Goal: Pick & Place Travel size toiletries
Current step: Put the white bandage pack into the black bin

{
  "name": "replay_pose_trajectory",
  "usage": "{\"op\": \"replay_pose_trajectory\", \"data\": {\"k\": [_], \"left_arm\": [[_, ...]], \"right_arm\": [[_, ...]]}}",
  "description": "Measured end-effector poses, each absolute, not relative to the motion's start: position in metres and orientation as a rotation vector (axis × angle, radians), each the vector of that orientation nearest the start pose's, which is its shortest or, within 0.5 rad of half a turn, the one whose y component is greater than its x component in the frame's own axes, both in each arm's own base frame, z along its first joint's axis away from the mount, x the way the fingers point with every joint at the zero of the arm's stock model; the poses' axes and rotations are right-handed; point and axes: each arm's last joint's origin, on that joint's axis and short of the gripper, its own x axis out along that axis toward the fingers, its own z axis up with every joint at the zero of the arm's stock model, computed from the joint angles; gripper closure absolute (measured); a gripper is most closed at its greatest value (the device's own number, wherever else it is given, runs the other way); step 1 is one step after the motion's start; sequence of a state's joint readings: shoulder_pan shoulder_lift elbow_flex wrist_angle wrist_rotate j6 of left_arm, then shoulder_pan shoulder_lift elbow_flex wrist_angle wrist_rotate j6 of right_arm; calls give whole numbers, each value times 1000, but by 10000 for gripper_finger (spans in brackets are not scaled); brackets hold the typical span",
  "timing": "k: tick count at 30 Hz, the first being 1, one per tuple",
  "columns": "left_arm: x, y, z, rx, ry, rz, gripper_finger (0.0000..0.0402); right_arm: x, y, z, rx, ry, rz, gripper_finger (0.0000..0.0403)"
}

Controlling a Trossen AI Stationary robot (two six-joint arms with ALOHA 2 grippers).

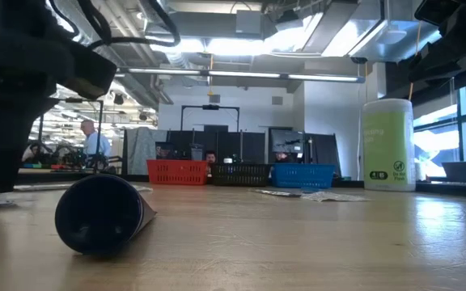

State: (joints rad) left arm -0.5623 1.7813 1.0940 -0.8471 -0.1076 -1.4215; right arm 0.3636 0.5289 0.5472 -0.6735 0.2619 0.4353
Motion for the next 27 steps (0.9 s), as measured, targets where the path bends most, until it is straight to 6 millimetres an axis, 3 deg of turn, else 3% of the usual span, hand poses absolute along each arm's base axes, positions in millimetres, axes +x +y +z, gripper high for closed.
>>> {"op": "replay_pose_trajectory", "data": {"k": [18,27], "left_arm": [[246,-156,137,-667,1369,754,240],[246,-156,135,-672,1366,749,296]], "right_arm": [[107,33,243,219,630,-39,220],[107,33,243,219,630,-39,233]]}}
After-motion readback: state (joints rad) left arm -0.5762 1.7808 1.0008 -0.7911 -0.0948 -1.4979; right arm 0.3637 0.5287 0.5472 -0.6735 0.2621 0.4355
